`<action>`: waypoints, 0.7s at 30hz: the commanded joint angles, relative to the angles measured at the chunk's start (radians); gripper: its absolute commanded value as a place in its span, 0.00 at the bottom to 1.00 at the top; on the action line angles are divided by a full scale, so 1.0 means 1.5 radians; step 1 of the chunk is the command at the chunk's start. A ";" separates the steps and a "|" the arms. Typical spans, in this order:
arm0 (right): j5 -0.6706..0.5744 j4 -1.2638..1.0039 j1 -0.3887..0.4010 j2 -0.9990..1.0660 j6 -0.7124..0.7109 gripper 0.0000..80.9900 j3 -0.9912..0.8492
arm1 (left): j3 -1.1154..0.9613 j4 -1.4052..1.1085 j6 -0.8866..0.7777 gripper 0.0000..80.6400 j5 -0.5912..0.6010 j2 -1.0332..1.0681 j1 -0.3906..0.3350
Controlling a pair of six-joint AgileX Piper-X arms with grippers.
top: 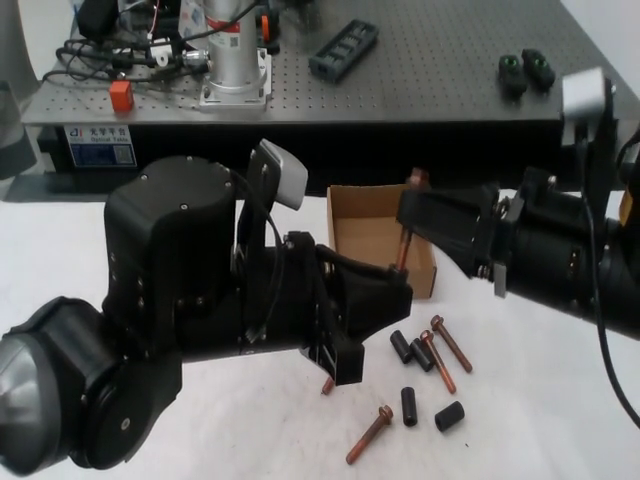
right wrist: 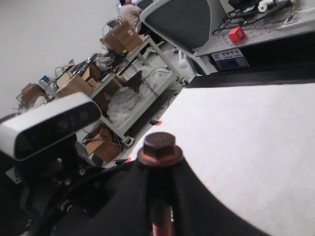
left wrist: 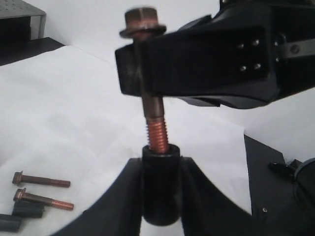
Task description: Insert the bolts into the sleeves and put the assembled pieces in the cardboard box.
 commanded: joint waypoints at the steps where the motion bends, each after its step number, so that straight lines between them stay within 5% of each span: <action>1: -0.032 0.000 -0.003 -0.006 -0.004 0.06 -0.002 | -0.009 -0.020 0.004 0.01 -0.033 -0.008 0.001; 9: -0.036 0.002 -0.003 -0.006 -0.019 0.01 -0.002 | -0.009 -0.020 0.022 0.01 -0.035 -0.008 0.001; 11: -0.036 0.000 -0.003 -0.006 -0.019 0.12 -0.002 | -0.009 -0.020 0.042 0.01 -0.035 -0.008 0.001; 15: -0.036 -0.004 -0.014 -0.006 -0.019 0.49 -0.004 | -0.009 -0.039 0.049 0.01 -0.078 -0.008 0.001; 21: -0.036 0.044 -0.108 -0.066 -0.021 0.44 -0.003 | -0.077 -0.045 -0.010 0.01 -0.218 0.067 0.011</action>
